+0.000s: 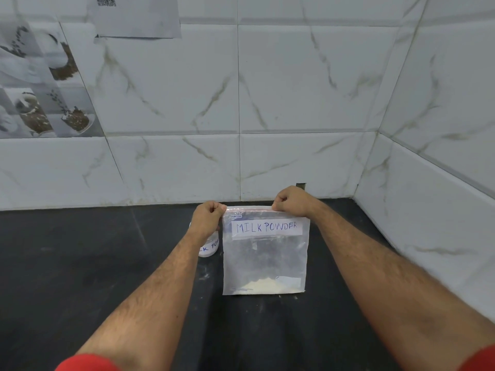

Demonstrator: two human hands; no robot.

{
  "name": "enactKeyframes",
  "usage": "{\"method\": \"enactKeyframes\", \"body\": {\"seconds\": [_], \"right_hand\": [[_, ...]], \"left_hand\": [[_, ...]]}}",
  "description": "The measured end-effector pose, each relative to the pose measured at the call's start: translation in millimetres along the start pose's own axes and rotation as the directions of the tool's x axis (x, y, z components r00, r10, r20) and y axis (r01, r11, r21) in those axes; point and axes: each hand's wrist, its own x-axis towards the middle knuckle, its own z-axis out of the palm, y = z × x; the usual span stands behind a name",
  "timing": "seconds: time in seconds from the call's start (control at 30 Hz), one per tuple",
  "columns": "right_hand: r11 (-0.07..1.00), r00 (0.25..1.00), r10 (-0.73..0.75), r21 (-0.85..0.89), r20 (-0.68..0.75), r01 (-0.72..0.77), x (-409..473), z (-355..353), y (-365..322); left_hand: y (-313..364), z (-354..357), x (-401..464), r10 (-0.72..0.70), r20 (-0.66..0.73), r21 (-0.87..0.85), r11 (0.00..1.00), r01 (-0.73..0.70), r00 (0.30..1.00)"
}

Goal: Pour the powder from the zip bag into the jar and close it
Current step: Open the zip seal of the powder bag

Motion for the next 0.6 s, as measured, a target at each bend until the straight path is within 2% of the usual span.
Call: {"method": "enactKeyframes", "body": {"seconds": [0.4, 0.6], "right_hand": [[1.0, 0.997, 0.024, 0.012, -0.073, -0.023, -17, -15, 28], [0.994, 0.991, 0.086, 0.069, -0.098, -0.08, -26, -24, 55]], "left_hand": [[-6, -4, 6, -0.032, -0.041, -0.019, 0.999, 0.032, 0.999], [-13, -11, 8, -0.037, -0.045, 0.015, 0.999, 0.038, 0.998]]}}
